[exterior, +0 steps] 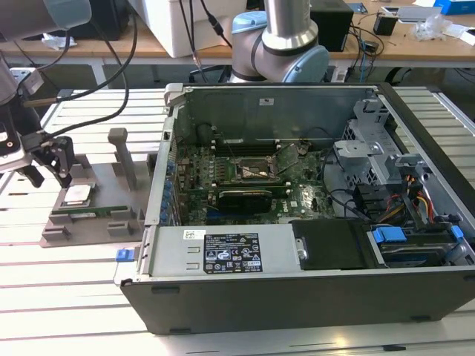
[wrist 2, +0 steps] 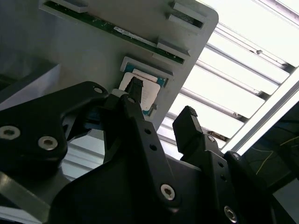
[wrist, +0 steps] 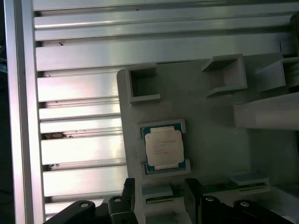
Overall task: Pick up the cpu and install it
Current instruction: 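Pick up the cpu and move it towards the insertion slot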
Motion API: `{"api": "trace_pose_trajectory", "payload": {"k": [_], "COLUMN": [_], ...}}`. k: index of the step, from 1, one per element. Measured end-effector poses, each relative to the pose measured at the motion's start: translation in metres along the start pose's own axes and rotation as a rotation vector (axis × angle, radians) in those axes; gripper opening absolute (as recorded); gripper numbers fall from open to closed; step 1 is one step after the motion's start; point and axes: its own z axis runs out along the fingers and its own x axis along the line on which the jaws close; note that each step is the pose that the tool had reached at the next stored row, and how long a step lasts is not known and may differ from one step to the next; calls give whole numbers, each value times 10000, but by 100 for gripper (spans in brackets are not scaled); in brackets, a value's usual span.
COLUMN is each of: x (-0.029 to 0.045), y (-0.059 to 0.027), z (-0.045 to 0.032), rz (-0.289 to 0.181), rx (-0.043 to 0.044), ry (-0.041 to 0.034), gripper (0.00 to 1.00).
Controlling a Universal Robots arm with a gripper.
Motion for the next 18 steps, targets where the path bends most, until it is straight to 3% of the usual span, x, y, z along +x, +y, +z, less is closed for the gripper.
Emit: {"api": "trace_pose_trajectory", "payload": {"k": [6,10,14,18], "x": [-48,-96,-94,-88], "y": [9,112,210,268], "z": [157,237,287,318], "rz": [0,-58,-160,-760], "rx": [17,218,577,570], "ry": [1,-14,-40,-35], "gripper": [54,54,54,54]}}
